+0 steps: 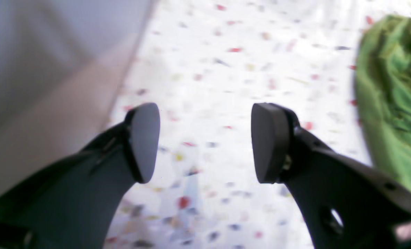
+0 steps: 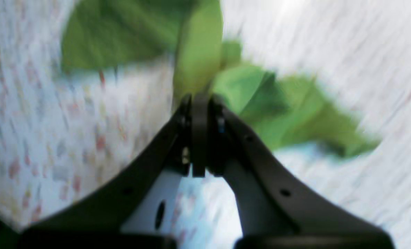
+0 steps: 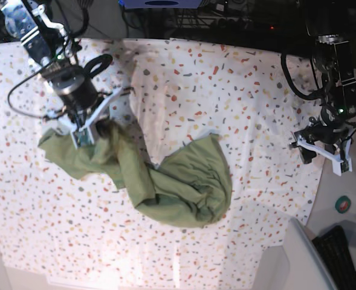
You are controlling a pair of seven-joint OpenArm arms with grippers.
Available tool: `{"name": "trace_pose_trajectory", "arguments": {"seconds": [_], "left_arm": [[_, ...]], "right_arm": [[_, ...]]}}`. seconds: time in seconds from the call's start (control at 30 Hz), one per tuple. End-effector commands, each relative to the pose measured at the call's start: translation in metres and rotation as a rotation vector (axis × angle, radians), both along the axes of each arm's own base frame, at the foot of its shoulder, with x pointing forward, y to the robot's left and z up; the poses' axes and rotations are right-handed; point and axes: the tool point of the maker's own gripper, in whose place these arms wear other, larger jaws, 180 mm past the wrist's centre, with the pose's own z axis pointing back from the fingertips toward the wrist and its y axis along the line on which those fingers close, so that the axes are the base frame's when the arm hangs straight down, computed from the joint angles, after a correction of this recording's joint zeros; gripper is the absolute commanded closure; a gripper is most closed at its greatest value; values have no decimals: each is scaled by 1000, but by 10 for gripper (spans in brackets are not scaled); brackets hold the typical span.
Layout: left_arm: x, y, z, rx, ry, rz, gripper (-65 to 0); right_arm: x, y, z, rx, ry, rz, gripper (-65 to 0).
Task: Layout the t-shirt on the table in an organized manner, then fold the t-shirt properly
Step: 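Pull the held shirt edge away from the bunched fabric with right gripper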
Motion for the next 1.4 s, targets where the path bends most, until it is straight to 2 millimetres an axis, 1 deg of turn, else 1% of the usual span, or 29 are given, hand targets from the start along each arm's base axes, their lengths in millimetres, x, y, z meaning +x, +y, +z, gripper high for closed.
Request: {"name": "trace_pose_trajectory", "arguments": {"seconds": [0.0,0.03,0.1,0.13,0.2,0.27,0.3,0.37,0.4,0.43,0.47,0.5,0.57,0.6,0.67,0.73,0.77,0.8,0.87,0.93,0.97,1.07,1.13,1.17,1.27,1.37], "left_arm": [[2,7,10,25,-27,-5,-397],[-1,7,8,25,-18,-6,-397],[-3,1,4,20,-7,-43,-397],[-5,-3,-1,13,6,-70,-397],[-7,-11,-7,0,19,-105,-397],[-8,-21,-12,-30,18,-105,-398],[-8,-23,-14,-38,18,-104,-398],[-8,-26,-15,-44,17,-103,-398],[-8,-25,-15,-44,17,-102,-398],[-9,-24,-14,-43,15,-99,-398],[-9,-23,-14,-43,17,-97,-398],[-8,-24,-12,-41,11,-99,-398],[-13,-24,-15,-41,22,-100,-398],[-16,-24,-17,-41,28,-101,-398],[-17,-26,-19,-42,33,-107,-398],[-23,-27,-23,-43,49,-108,-398],[-25,-27,-25,-45,53,-109,-398],[-27,-27,-26,-45,58,-109,-398],[-28,-28,-27,-47,62,-109,-398],[-29,-28,-28,-47,64,-109,-398],[-33,-28,-30,-48,73,-109,-398],[-36,-27,-32,-47,76,-109,-398],[-36,-27,-32,-47,76,-109,-398],[-36,-27,-32,-47,76,-109,-398],[-37,-27,-34,-49,83,-106,-398],[-36,-27,-34,-51,81,-106,-398]], "right_arm": [[-3,3,-4,15,-18,6,0],[-15,1,-25,6,27,-7,0],[-35,-5,-60,-9,111,-38,0],[-44,-5,-73,-14,148,-48,0],[-56,-4,-87,-17,199,-57,0],[-73,-3,-93,-18,243,-58,-6],[-76,-2,-89,-11,244,-56,-110],[-81,2,-80,6,231,-49,-267],[-85,2,-74,9,223,-42,-326],[-87,0,-68,10,211,-32,-363],[-86,-1,-61,11,197,-29,-372],[-80,-6,-53,11,171,-40,-366],[-62,-26,-41,0,120,-99,-357],[-47,-37,-34,-4,86,-137,-359],[-2,-54,-16,-13,-5,-188,-359],[29,-63,-10,-36,-38,-199,-360],[43,-67,-10,-48,-32,-205,-360],[53,-72,-14,-65,-7,-213,-362],[66,-80,-23,-91,50,-230,-362],[74,-87,-33,-107,81,-247,-362],[76,-87,-36,-107,90,-253,-362],[79,-90,-47,-112,118,-270,-362],[77,-90,-51,-112,130,-273,-362],[76,-89,-52,-113,134,-268,-362],[70,-72,-58,-110,150,-227,-357],[64,-68,-71,-122,184,-213,-354]]}}
